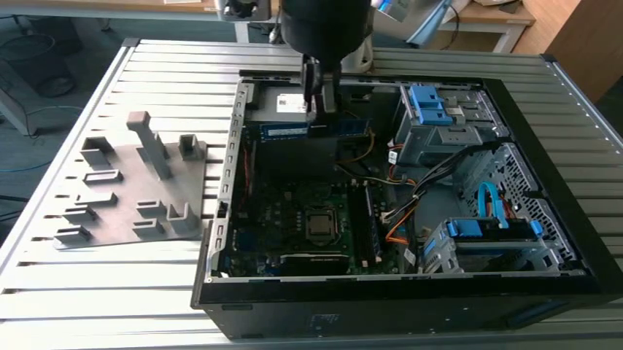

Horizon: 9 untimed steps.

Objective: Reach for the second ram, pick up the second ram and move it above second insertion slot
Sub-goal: 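Pick up the second ram and move it above second insertion slot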

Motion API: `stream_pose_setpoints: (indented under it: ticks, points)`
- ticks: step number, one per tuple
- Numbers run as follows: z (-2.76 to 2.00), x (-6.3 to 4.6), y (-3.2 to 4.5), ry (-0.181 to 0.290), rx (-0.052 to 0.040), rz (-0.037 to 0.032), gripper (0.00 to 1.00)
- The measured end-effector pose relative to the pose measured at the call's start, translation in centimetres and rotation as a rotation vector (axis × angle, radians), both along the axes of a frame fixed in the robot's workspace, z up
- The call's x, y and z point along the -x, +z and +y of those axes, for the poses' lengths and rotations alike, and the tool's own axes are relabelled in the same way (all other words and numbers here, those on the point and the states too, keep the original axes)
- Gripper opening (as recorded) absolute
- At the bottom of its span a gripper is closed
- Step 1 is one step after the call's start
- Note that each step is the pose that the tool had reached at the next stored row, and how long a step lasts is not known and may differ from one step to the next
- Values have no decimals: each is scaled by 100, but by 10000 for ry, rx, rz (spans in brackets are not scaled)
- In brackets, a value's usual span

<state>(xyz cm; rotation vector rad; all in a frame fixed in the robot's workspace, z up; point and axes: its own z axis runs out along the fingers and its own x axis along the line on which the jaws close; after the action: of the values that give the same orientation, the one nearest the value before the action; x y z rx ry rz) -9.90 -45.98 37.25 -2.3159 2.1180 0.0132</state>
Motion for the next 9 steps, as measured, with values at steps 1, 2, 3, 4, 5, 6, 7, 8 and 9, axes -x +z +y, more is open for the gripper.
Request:
stream_pose_setpoints:
  ticks: [1, 2, 3, 4, 5, 6, 7, 8, 9]
  points:
    - [0, -25, -1, 0, -1, 2, 14]
    - [0, -53, -1, 0, -1, 3, 14]
    - [0, -85, -2, 0, -5, 9, 14]
    - [0, -118, -4, -1, -11, 15, 14]
    - [0, -150, -8, -1, -15, 22, 14]
    - [0, -177, -15, 0, -17, 30, 14]
    - [-1, -197, -29, 1, -20, 37, 14]
    - [0, -214, -45, 1, -20, 44, 14]
    - [0, -225, -63, 0, -18, 49, 14]
